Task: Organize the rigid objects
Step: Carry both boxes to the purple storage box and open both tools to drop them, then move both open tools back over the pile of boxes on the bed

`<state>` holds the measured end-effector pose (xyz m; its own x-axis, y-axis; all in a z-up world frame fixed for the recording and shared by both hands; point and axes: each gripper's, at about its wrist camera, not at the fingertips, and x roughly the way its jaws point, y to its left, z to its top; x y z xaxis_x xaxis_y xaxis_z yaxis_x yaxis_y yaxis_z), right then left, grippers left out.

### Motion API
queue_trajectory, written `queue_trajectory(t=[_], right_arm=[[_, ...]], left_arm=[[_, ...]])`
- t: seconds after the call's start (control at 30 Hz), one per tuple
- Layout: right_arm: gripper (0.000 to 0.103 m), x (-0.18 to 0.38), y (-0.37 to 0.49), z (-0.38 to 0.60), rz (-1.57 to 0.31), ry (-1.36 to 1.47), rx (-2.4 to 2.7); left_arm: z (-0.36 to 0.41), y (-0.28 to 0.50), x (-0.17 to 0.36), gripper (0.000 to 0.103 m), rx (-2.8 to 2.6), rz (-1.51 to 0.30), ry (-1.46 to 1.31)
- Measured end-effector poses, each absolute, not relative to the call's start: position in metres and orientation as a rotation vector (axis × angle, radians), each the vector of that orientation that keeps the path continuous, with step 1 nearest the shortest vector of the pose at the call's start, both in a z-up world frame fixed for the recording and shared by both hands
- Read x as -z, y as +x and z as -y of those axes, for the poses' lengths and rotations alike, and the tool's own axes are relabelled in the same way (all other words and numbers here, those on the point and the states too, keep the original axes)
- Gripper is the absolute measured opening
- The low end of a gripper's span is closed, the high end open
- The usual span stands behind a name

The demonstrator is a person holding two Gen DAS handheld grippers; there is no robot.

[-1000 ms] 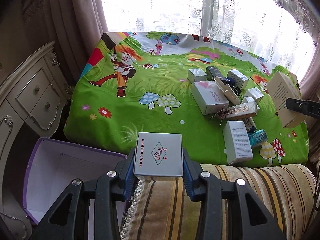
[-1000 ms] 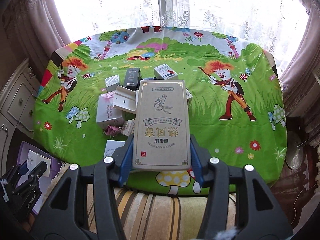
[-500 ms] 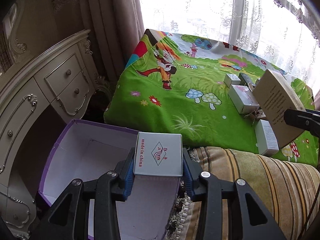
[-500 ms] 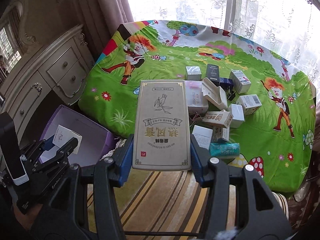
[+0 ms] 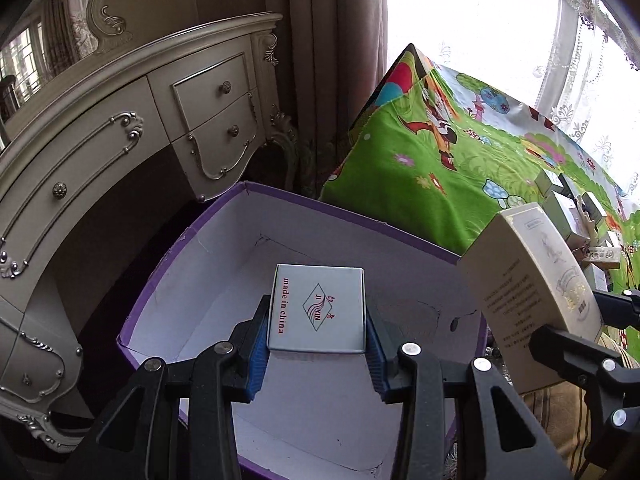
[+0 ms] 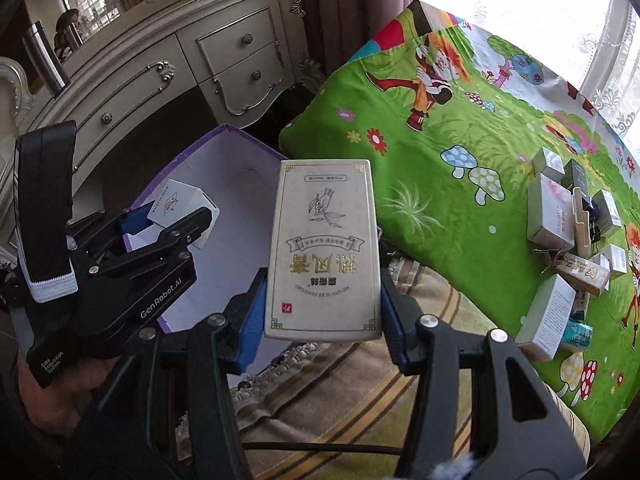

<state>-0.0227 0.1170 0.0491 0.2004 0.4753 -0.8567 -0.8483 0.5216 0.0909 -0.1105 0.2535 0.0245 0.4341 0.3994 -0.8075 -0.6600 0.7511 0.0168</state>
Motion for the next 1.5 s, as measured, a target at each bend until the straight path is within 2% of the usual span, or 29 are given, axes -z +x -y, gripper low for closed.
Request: queue_trajectory(t=[0.23, 0.3, 0.37, 0.47, 0.77, 1.5], right_arm=[[0.056, -0.030, -0.042, -0.145, -1.015, -0.515, -1.049], [0.061, -0.029, -0.045, -0.148, -1.014, -0.528, -1.055], [0.072, -0.029, -0.046, -0.146, -1.001, -0.529, -1.045], [0.077, -0.033, -0.043, -0.142, -0.972, -0.521, -1.033], [0.079, -0.042, -0.026, -0.117, -0.938, -0.494, -0.959], [0.082, -0.053, 0.037, 0.015, -0.935, -0.355, -0.675]], left_arm=[[-0.270, -0.125, -0.017, 0.044, -0.743, -0.929, -0.347], [-0.273, -0.124, -0.014, 0.046, -0.755, -0.939, -0.350], [-0.274, -0.124, -0.014, 0.051, -0.764, -0.942, -0.349], [-0.271, -0.122, -0.016, 0.059, -0.768, -0.941, -0.334], [-0.250, -0.109, -0.027, 0.064, -0.709, -0.932, -0.313], [-0.139, -0.027, -0.036, 0.064, -0.425, -0.969, -0.155]])
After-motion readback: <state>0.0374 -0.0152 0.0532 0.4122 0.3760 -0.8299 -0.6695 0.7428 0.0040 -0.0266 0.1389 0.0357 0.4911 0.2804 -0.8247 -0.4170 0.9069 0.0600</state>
